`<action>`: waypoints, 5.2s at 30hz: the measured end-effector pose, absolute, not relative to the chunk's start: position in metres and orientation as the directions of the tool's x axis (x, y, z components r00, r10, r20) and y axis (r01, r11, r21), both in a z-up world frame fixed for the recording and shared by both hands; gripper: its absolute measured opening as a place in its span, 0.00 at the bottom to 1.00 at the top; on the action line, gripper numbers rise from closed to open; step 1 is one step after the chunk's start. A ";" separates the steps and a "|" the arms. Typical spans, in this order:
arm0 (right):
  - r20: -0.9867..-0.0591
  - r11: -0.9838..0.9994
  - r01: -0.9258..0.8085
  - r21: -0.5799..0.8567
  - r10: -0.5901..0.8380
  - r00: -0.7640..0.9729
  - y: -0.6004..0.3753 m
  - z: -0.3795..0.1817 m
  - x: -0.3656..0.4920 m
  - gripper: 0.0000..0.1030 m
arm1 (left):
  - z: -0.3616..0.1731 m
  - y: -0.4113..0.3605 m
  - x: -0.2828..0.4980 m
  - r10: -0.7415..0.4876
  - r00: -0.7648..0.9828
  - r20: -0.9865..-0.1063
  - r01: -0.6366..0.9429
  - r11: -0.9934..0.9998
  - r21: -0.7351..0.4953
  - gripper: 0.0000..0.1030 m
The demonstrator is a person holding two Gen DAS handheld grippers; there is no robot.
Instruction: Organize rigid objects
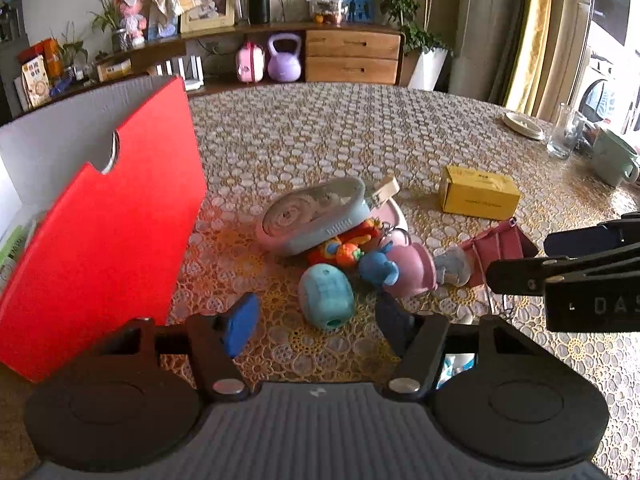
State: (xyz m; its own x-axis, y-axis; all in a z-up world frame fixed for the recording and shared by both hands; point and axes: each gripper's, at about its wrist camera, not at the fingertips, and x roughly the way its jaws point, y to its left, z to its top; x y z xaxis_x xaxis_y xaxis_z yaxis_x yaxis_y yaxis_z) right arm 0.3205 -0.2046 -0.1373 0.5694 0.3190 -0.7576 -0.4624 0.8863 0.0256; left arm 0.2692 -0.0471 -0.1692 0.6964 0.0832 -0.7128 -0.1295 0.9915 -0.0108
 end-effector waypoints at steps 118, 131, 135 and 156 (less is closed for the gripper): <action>-0.758 0.899 -0.432 0.070 0.329 0.563 -0.226 -0.135 0.236 0.42 | -0.125 -0.049 0.225 -0.072 0.712 -0.699 0.009 0.996 -0.093 0.30; -0.791 0.863 -0.488 -0.135 0.202 0.577 -0.206 -0.152 0.249 0.63 | -0.125 -0.046 0.227 -0.069 0.712 -0.699 -0.002 0.995 -0.101 0.30; -0.800 0.867 -0.477 -0.144 0.181 0.571 -0.206 -0.162 0.250 0.56 | -0.126 -0.046 0.228 -0.069 0.711 -0.700 -0.002 0.995 -0.099 0.30; -0.676 0.917 -0.369 0.153 0.370 0.637 -0.272 -0.088 0.211 0.33 | -0.118 -0.047 0.222 -0.067 0.722 -0.689 0.000 0.995 -0.097 0.30</action>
State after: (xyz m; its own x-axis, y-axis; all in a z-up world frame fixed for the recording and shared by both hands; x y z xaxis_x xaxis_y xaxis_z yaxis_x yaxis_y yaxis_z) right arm 0.2115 -0.2720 -0.0880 0.6374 0.3695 -0.6761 -0.3689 0.9167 0.1532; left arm 0.2217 -0.0467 -0.1175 0.7222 -0.0666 -0.6885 -0.0003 0.9953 -0.0966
